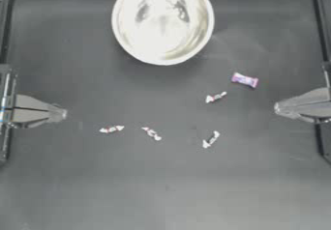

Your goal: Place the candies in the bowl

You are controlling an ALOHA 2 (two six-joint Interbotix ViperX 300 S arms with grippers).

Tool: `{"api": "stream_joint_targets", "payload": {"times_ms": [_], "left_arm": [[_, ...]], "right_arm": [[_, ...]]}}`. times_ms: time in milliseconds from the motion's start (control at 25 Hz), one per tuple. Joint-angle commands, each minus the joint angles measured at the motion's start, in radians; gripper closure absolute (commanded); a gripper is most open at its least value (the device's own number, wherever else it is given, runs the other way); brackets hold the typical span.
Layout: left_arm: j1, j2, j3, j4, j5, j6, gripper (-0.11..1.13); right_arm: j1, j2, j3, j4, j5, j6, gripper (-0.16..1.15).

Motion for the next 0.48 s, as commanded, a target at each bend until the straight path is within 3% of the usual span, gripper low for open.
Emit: {"api": "stream_joint_targets", "payload": {"times_ms": [40, 160, 360, 480], "left_arm": [[0.002, -0.008, -0.014, 0.040, -0.008, 0.026, 1.06], [0.002, -0.006, -0.025, 0.044, 0.002, 0.034, 0.95], [0.002, -0.008, -0.032, 0.043, 0.041, 0.034, 0.92], [0.002, -0.009, -0.037, 0.041, 0.069, 0.034, 0.72]], "right_arm": [[0.008, 0.000, 0.002, -0.006, -0.017, -0.003, 1.04], [0.008, 0.000, 0.006, -0.009, -0.023, -0.005, 0.91], [0.008, -0.006, 0.005, -0.035, -0.032, -0.012, 0.82], [0.008, -0.005, 0.008, -0.083, -0.057, -0.012, 0.63]]}}
